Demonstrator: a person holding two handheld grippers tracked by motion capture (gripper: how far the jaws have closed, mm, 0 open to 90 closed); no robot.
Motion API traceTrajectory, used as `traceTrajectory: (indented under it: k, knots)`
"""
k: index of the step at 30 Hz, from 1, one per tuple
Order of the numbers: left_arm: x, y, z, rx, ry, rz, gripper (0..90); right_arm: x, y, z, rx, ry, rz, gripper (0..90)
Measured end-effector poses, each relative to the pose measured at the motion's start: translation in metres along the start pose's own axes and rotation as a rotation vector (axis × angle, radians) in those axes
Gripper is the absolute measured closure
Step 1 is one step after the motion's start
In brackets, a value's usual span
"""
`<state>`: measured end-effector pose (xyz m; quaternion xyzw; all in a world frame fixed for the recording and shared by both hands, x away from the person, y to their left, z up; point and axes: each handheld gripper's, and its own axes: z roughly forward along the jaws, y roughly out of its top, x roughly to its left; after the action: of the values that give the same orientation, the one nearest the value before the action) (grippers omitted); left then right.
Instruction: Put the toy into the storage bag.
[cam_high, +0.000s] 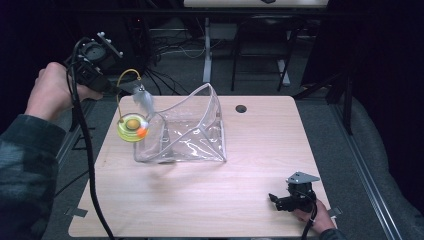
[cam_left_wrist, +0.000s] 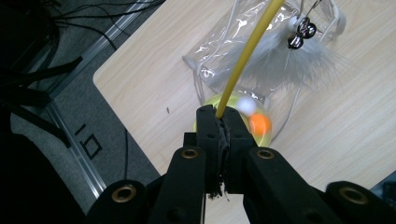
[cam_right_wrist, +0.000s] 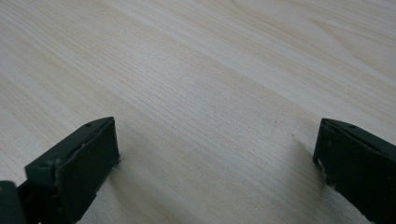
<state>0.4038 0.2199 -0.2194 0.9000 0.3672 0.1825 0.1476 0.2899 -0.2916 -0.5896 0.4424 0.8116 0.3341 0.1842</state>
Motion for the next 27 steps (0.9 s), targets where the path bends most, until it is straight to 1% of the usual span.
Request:
traceTrajectory:
  k: [5,15,17,22,27]
  knots:
    - [0.0,0.006,0.005,-0.003,-0.008,0.005,88.3,0.0,0.0,0.0,0.0,0.001,0.0,0.0]
    - [-0.002,0.016,0.01,-0.009,-0.015,0.006,88.3,0.0,0.0,0.0,0.0,0.0,0.0,0.0]
    - [-0.003,0.02,0.012,-0.003,-0.02,0.016,88.3,0.0,0.0,0.0,0.0,0.0,0.0,0.0]
    - [-0.005,0.026,0.017,0.002,-0.032,0.018,88.3,0.0,0.0,0.0,0.0,0.0,0.0,0.0]
    - [-0.006,0.03,0.022,0.001,-0.035,0.025,88.3,0.0,0.0,0.0,-0.002,0.003,0.002,0.0]
